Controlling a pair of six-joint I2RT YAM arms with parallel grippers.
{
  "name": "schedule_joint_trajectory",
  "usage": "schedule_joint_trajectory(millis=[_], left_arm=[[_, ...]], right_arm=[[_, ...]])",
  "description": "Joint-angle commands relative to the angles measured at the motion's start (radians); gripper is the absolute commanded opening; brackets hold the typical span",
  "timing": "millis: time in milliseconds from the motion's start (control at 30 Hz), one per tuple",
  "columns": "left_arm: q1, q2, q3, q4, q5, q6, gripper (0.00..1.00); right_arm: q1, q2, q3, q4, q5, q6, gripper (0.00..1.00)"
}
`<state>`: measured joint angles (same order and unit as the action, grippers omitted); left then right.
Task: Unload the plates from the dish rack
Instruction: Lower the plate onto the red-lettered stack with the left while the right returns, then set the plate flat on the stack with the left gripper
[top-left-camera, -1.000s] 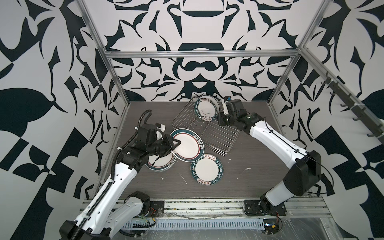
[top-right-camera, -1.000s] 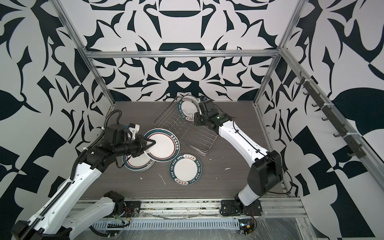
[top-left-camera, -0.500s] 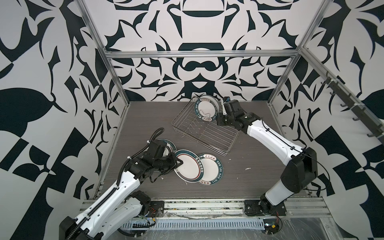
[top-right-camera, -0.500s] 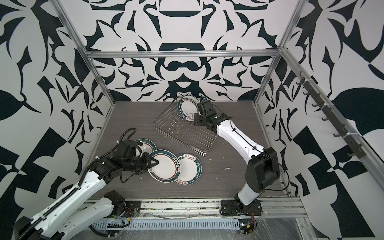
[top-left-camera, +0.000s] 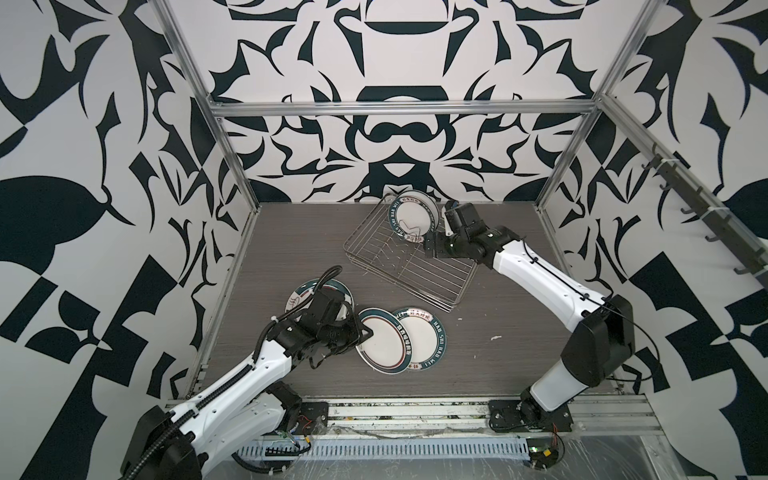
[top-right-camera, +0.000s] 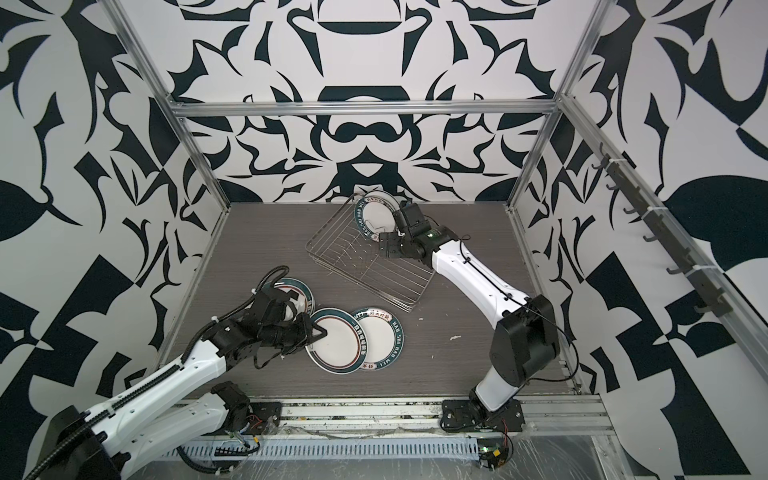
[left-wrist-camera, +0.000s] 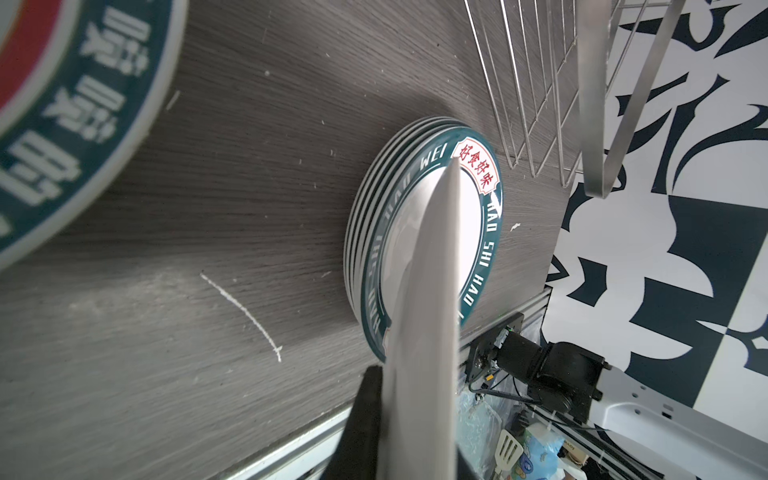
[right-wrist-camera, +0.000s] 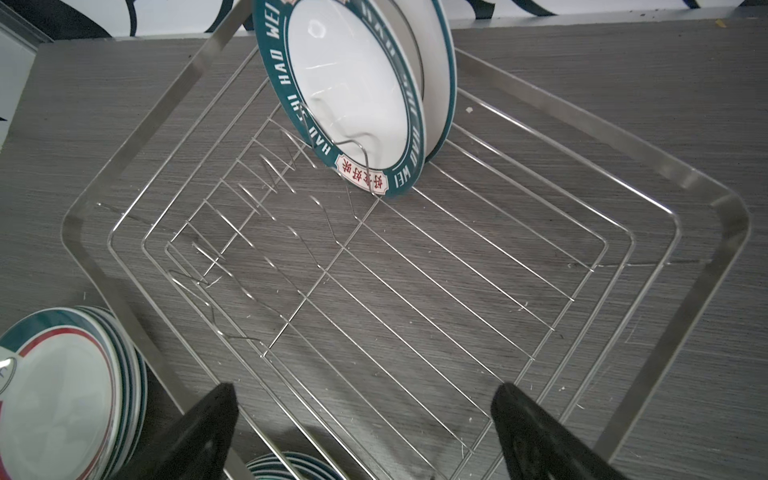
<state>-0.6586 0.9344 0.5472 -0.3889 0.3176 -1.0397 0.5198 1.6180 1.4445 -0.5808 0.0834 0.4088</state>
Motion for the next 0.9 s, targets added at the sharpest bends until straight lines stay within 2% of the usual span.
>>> schedule_joint_trajectory(millis=[0,300,633,867], left_arm=[[-0.011,0.049,-0.013,0.110,0.013,0.010,0.00],[-0.039,0.189,-0.004,0.220,-0.004,0.021,0.02],[-0.077,0.303,0.028,0.274,-0.040,0.010,0.26],[-0.115,0.390,0.070,0.266,-0.067,-0.003,0.35]], right_arm=[[0.008,-0.012,0.030,-0.012,-0.017,-0.006,0.99],[0.009,-0.008,0.031,-0.023,-0.034,-0.032,0.99],[0.009,-0.029,-0.005,-0.019,-0.039,-0.051,0.99],[0.008,-0.045,-0.024,-0.012,-0.045,-0.063,0.99]])
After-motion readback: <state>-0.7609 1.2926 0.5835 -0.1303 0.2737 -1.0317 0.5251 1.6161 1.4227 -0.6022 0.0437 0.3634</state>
